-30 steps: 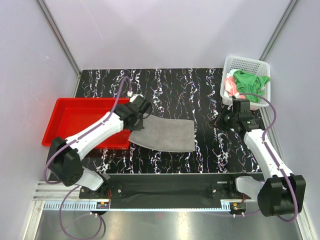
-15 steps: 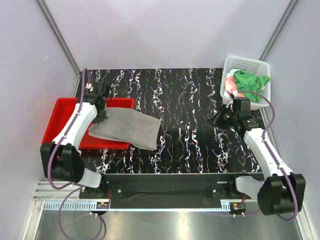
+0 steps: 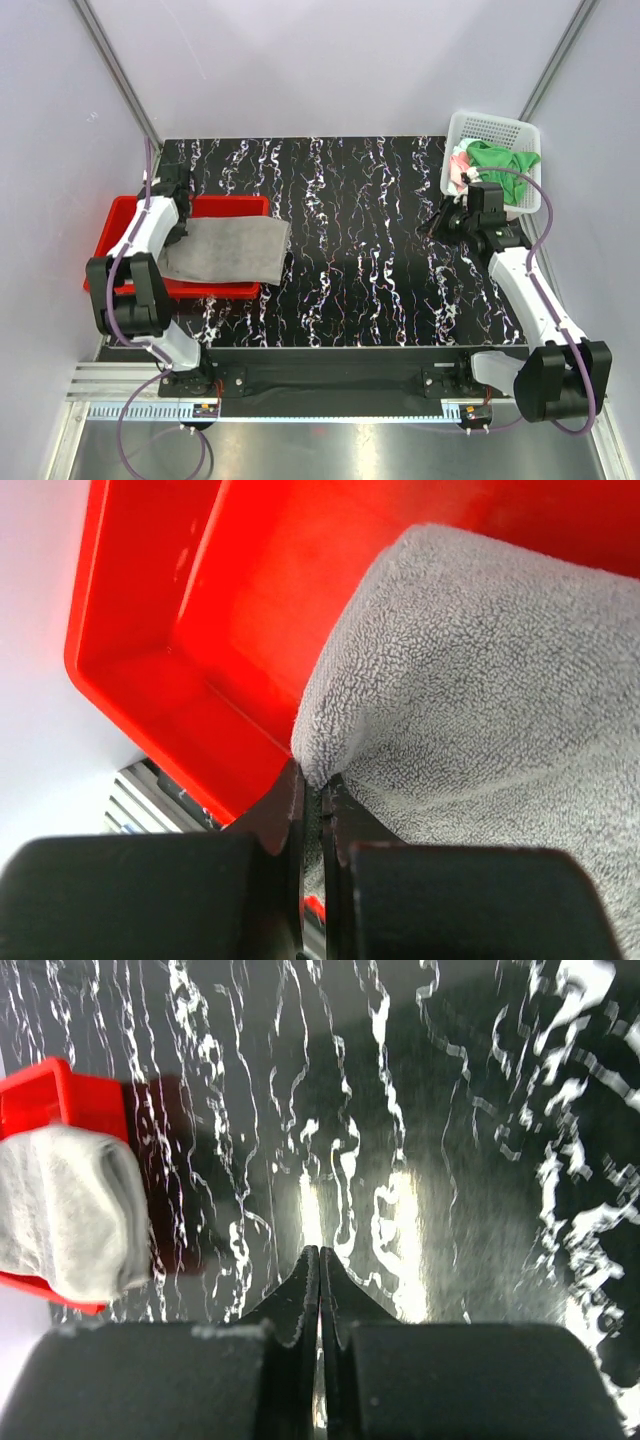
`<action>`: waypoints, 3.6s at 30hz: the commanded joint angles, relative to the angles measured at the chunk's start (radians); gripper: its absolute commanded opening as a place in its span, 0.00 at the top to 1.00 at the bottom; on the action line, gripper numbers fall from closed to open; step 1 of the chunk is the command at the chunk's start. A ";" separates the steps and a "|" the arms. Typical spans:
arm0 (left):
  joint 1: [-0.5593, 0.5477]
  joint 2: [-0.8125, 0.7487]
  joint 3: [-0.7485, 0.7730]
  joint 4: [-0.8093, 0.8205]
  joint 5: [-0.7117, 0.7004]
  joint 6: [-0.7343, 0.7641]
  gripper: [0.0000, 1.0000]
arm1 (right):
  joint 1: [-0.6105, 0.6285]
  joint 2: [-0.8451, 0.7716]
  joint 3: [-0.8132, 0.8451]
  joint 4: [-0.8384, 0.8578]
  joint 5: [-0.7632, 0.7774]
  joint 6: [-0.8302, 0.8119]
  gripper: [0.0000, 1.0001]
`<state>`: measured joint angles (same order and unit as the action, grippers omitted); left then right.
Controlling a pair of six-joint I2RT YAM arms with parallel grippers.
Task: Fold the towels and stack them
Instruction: Neatly place the folded towel into the bin, then grab crumpled towel, then move the towel to the center of the board
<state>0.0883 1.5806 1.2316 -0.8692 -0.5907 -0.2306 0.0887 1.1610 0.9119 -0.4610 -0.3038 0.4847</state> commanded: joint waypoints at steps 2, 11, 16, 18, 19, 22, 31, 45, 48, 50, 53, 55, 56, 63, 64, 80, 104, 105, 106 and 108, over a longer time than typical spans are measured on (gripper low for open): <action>0.033 0.065 -0.004 0.142 -0.133 0.010 1.00 | -0.003 -0.001 0.073 0.010 0.074 -0.054 0.98; 0.083 0.237 0.063 0.108 -0.251 -0.032 1.00 | -0.010 0.117 0.238 -0.036 0.212 -0.104 0.97; 0.140 0.222 0.062 0.144 -0.218 -0.035 1.00 | -0.014 0.157 0.355 -0.056 0.252 -0.095 0.95; 0.148 0.232 0.081 0.148 -0.233 -0.026 1.00 | -0.014 0.178 0.393 -0.054 0.246 -0.092 0.95; 0.157 0.240 0.092 0.148 -0.233 -0.024 1.00 | -0.014 0.187 0.404 -0.060 0.235 -0.087 0.95; 0.172 0.289 0.131 0.119 -0.242 -0.039 1.00 | -0.015 0.210 0.429 -0.062 0.215 -0.080 0.95; 0.157 0.191 0.333 0.021 -0.197 -0.084 0.19 | -0.017 0.247 0.502 -0.071 0.298 -0.136 0.44; -0.431 -0.159 0.224 0.056 0.296 0.034 0.14 | -0.253 0.793 0.970 -0.099 0.470 -0.297 0.29; -0.499 -0.172 0.186 0.067 0.324 0.059 0.15 | -0.276 0.928 1.089 -0.105 0.439 -0.363 0.30; -0.544 -0.179 0.187 0.068 0.330 0.065 0.15 | -0.299 1.040 1.218 -0.145 0.437 -0.364 0.31; -0.553 -0.186 0.197 0.076 0.359 0.071 0.16 | -0.320 1.191 1.410 -0.223 0.445 -0.348 0.32; -0.555 -0.192 0.204 0.076 0.362 0.073 0.16 | -0.322 1.258 1.501 -0.274 0.459 -0.350 0.32; -0.555 -0.195 0.203 0.081 0.364 0.076 0.16 | -0.322 1.298 1.547 -0.274 0.459 -0.357 0.33; -0.553 -0.220 0.232 0.059 0.355 0.079 0.19 | -0.346 1.339 1.581 -0.216 0.486 -0.362 0.48; -0.553 -0.231 0.238 0.058 0.344 0.080 0.19 | -0.349 1.339 1.581 -0.209 0.483 -0.354 0.47; -0.555 -0.338 0.261 0.104 0.420 0.065 0.19 | -0.409 1.369 1.599 -0.188 0.305 -0.274 1.00; -0.542 -0.377 0.299 0.133 0.466 0.019 0.16 | -0.202 0.445 1.173 -0.223 -0.319 -0.104 1.00; -0.541 -0.376 0.305 0.119 0.483 0.019 0.16 | -0.172 0.409 1.019 -0.211 -0.316 -0.103 1.00; -0.542 -0.375 0.296 0.121 0.492 0.017 0.16 | -0.143 0.332 0.934 -0.194 -0.322 -0.098 1.00; -0.542 -0.380 0.276 0.122 0.509 0.014 0.16 | -0.037 0.252 0.747 -0.107 -0.350 -0.054 1.00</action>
<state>-0.4576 1.2079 1.4899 -0.7593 -0.1349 -0.2016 -0.0517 1.4250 1.8801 -0.5812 -0.5671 0.3698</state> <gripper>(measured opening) 0.842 0.010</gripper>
